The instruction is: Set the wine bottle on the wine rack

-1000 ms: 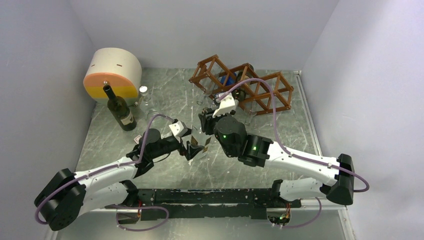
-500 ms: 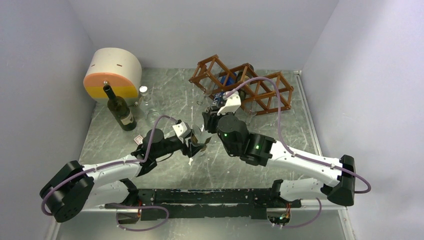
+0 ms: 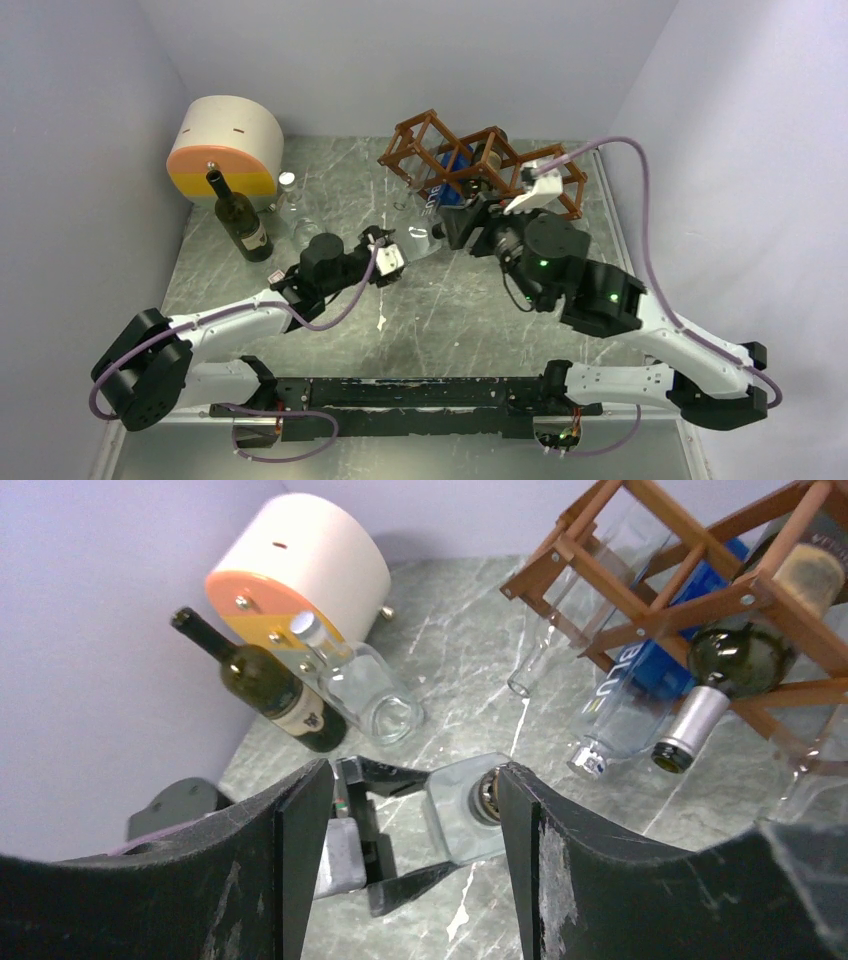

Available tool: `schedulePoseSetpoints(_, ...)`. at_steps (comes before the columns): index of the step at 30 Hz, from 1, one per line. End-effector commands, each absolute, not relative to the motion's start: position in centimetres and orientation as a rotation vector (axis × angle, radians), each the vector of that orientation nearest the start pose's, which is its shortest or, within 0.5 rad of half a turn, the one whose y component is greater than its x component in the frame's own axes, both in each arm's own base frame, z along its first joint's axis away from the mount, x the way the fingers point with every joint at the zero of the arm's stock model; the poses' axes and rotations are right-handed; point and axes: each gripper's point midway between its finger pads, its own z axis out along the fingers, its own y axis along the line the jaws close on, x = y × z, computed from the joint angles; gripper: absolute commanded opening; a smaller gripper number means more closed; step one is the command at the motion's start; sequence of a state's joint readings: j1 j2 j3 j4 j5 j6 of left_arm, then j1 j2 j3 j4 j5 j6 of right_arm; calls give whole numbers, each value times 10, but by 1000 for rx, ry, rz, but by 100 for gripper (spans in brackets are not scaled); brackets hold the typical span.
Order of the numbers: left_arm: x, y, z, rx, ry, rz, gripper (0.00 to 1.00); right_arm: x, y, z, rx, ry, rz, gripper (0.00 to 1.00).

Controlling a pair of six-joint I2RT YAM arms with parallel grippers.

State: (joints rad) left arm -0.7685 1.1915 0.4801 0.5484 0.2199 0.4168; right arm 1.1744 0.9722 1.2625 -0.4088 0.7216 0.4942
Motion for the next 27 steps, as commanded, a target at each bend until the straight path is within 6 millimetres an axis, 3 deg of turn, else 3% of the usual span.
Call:
schedulePoseSetpoints(1,289,-299,256,1196,981,-199,7,200,209,396,-67,1771,556,65)
schedulePoseSetpoints(7,283,-301,286,1226,826,-131,7,198,190,389,-112,1884,389,66)
schedulePoseSetpoints(12,289,-303,302,1275,737,8,7,196,209,371,-237,1919,378,71)
schedulePoseSetpoints(18,278,-305,324,1258,626,60,7,200,230,350,-288,1964,372,77)
schedulePoseSetpoints(27,254,-309,321,1293,531,90,7,218,253,303,-402,2101,351,80)
